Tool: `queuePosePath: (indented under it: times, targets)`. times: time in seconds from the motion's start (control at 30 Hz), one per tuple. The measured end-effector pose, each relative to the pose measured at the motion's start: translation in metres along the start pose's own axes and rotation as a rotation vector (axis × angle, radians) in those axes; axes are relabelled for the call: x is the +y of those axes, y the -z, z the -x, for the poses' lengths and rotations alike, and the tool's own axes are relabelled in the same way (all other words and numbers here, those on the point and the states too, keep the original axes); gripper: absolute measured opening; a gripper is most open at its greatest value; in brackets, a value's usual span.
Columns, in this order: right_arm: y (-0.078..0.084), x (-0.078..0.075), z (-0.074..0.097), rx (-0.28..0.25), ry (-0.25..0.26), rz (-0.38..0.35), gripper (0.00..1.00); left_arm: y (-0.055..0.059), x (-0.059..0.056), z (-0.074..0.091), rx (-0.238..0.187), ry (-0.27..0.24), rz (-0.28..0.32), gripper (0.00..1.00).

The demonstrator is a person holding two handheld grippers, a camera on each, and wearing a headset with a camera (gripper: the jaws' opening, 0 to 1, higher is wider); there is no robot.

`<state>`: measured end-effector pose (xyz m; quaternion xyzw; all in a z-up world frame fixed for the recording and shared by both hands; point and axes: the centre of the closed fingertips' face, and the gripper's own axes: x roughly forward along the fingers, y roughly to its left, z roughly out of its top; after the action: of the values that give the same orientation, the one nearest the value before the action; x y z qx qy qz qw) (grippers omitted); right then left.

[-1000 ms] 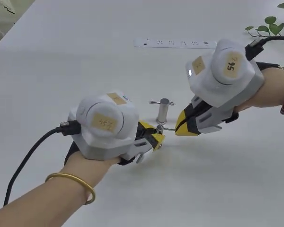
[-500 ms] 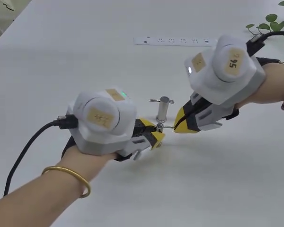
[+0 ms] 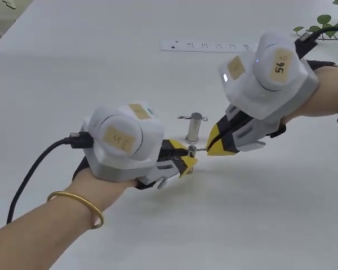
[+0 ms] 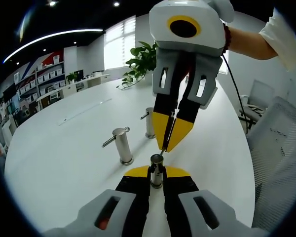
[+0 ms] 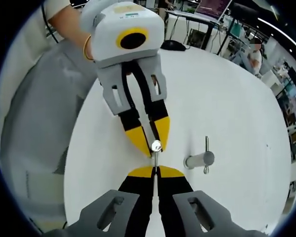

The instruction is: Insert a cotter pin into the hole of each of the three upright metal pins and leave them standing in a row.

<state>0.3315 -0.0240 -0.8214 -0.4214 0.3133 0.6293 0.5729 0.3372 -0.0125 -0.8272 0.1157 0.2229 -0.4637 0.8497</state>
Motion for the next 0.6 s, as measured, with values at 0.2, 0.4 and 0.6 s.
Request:
queuePosePath:
  times: [0.2, 0.4, 0.6]
  targets:
    - [-0.0059, 0.0011, -0.0024, -0.016, -0.002, -0.023, 0.03, 0.0003, 0.0000, -0.0010, 0.000, 0.002, 0.005, 0.07]
    - [-0.0090, -0.0004, -0.0050, -0.027, -0.003, -0.044, 0.03, 0.0011, 0.0007, -0.0017, 0.000, 0.001, 0.016, 0.07]
    - [-0.0094, -0.0009, -0.0058, -0.040, 0.000, -0.064, 0.03, 0.0028, 0.0013, -0.0030, -0.005, 0.002, 0.039, 0.07]
